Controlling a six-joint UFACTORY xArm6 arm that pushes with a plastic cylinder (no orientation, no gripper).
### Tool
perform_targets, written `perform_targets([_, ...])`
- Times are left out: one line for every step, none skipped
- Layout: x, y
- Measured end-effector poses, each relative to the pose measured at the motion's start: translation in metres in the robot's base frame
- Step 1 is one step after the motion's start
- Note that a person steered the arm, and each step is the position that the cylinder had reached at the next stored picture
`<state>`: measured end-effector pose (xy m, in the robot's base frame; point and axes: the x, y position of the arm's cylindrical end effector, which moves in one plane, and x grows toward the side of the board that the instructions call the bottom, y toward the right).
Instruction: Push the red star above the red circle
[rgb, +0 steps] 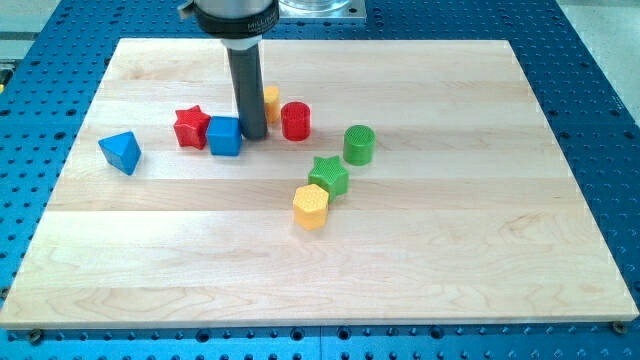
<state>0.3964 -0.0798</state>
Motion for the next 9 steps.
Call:
perform_targets([0.06, 0.005])
perform_targets([0.093, 0.001])
perform_targets([0.096, -0.069])
perform_targets([0.081, -0.129])
perform_targets([0.036, -0.136])
perform_targets([0.017, -0.127])
perform_targets([0.017, -0.102])
perform_targets([0.004, -0.051])
perform_targets([-0.025, -0.023])
